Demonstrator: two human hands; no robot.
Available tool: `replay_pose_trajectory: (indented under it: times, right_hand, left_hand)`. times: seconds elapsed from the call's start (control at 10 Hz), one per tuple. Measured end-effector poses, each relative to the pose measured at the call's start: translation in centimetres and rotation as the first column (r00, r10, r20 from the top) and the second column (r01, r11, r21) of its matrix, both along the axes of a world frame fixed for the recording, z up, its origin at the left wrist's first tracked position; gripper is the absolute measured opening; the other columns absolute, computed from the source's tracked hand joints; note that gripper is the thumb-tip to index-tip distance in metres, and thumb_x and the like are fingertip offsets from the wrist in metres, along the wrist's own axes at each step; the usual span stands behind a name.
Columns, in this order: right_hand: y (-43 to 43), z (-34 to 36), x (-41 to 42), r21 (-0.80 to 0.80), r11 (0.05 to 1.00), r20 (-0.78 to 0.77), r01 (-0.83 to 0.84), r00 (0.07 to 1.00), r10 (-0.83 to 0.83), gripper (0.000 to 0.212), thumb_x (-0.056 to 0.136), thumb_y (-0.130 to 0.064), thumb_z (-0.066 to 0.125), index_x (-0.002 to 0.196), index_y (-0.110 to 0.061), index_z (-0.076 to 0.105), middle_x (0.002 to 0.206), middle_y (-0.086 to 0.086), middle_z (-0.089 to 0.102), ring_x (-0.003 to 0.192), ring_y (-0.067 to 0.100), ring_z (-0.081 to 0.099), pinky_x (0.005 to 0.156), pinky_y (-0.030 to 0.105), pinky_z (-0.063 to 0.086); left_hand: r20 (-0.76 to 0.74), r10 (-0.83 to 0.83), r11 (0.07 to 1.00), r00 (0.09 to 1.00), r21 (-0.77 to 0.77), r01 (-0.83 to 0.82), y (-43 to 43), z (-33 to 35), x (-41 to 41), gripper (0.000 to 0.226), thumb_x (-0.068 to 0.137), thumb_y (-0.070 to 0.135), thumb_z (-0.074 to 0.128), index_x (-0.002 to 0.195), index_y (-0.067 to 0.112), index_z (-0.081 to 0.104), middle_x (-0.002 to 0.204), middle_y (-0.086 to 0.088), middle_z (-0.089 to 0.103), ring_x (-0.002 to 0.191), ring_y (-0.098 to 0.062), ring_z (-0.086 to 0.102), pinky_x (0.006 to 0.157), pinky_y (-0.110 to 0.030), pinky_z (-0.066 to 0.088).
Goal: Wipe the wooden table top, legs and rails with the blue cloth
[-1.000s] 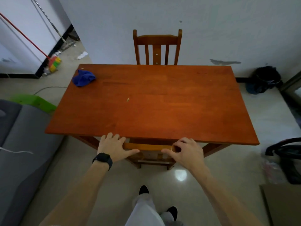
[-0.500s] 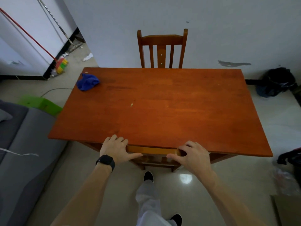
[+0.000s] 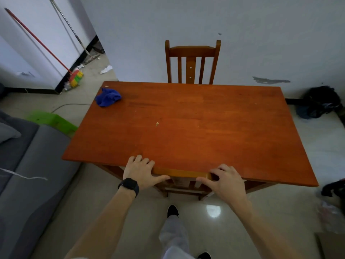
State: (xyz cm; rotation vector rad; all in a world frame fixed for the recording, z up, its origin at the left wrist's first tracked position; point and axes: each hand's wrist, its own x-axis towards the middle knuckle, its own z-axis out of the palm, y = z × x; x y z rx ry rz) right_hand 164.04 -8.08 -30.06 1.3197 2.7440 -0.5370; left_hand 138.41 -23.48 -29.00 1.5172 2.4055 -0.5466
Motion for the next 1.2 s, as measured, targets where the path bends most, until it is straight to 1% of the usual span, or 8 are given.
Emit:
replay_pose_trajectory:
  times: [0.2,0.4,0.6,0.7,0.8,0.9,1.1,1.2]
  right_hand:
    - [-0.3,0.3,0.3,-0.043,0.998,0.118,-0.047,0.992,0.051,0.070,0.071,-0.086,0.043,0.119,-0.038,0.061,0.110,-0.013,0.049,0.107,0.012,0.042,0.078,0.029,0.052]
    - [0.0,1.0,-0.1,-0.141,0.989,0.160,-0.038,0.985,0.061,0.075,0.072,-0.084,0.048,0.127,-0.035,0.059,0.105,-0.013,0.047,0.109,0.014,0.042,0.084,0.034,0.051]
    - [-0.1,2.4,-1.5,0.019,0.990,0.257,-0.138,0.958,0.128,0.049,0.084,-0.072,0.047,0.116,-0.038,0.061,0.110,-0.012,0.060,0.116,0.019,0.046,0.099,0.043,0.033]
    - [-3.1,1.4,-2.0,0.113,0.967,0.222,-0.227,0.955,0.198,0.049,0.094,-0.059,0.036,0.135,-0.034,0.049,0.127,-0.006,0.061,0.124,0.024,0.048,0.110,0.049,0.021]
    - [-5.7,-0.9,-1.3,0.168,0.955,0.154,-0.245,0.963,0.220,0.062,0.096,-0.052,0.031,0.151,-0.024,0.031,0.147,0.007,0.048,0.131,0.029,0.048,0.115,0.055,0.017]
    - [-5.5,-1.7,-0.3,0.192,0.937,0.154,-0.292,0.952,0.265,0.064,0.097,-0.047,0.031,0.156,-0.027,0.015,0.159,0.008,0.028,0.142,0.029,0.035,0.116,0.050,0.007]
    - [-4.8,0.5,-0.5,0.003,0.948,0.189,-0.318,0.931,0.311,0.062,0.101,-0.047,0.027,0.155,-0.033,0.000,0.165,0.002,0.003,0.150,0.024,0.009,0.119,0.045,-0.003]
    - [-2.2,5.3,-0.3,-0.320,0.901,0.147,-0.291,0.925,0.351,0.059,0.101,-0.053,0.031,0.154,-0.031,0.021,0.162,-0.001,0.019,0.148,0.019,0.019,0.120,0.042,0.009]
  left_hand:
    - [0.056,-0.068,0.998,0.996,0.021,0.067,-0.6,-0.2,0.9,0.087,0.079,0.088,0.010,0.132,0.030,0.049,0.124,0.005,0.061,0.115,-0.021,0.054,0.109,-0.043,0.025]
    - [0.085,-0.078,0.997,0.993,-0.003,0.078,-0.5,-0.2,0.4,0.085,0.080,0.086,0.011,0.135,0.030,0.046,0.130,0.002,0.057,0.118,-0.024,0.052,0.107,-0.045,0.027]
    - [0.202,0.011,1.000,0.979,0.024,-0.016,0.5,0.4,0.8,0.075,0.084,0.083,0.026,0.134,0.032,0.050,0.131,0.002,0.059,0.121,-0.024,0.051,0.114,-0.049,0.022]
    - [0.250,-0.049,0.988,0.967,0.155,0.010,-0.1,0.2,2.9,0.066,0.091,0.074,0.026,0.148,0.041,0.032,0.155,0.004,0.036,0.143,-0.021,0.030,0.120,-0.050,0.009]
    - [0.315,-0.035,0.966,0.948,0.256,-0.049,-0.5,-0.8,6.5,0.066,0.094,0.070,0.017,0.154,0.044,0.009,0.165,0.005,0.005,0.152,-0.018,0.002,0.122,-0.049,-0.001]
    - [0.288,0.046,0.944,0.957,0.302,-0.136,-0.7,-2.5,9.4,0.062,0.098,0.064,0.007,0.153,0.044,-0.012,0.163,0.006,-0.018,0.148,-0.020,-0.023,0.118,-0.048,-0.014]
    - [0.267,0.156,0.920,0.951,0.311,-0.239,-0.4,-3.0,10.8,0.057,0.098,0.060,0.002,0.150,0.046,-0.018,0.159,0.010,-0.027,0.144,-0.018,-0.031,0.117,-0.047,-0.018]
    - [0.271,0.130,0.934,0.954,0.291,-0.210,-0.3,-2.9,10.9,0.057,0.098,0.060,0.000,0.149,0.046,-0.019,0.159,0.009,-0.027,0.145,-0.017,-0.030,0.119,-0.049,-0.014]
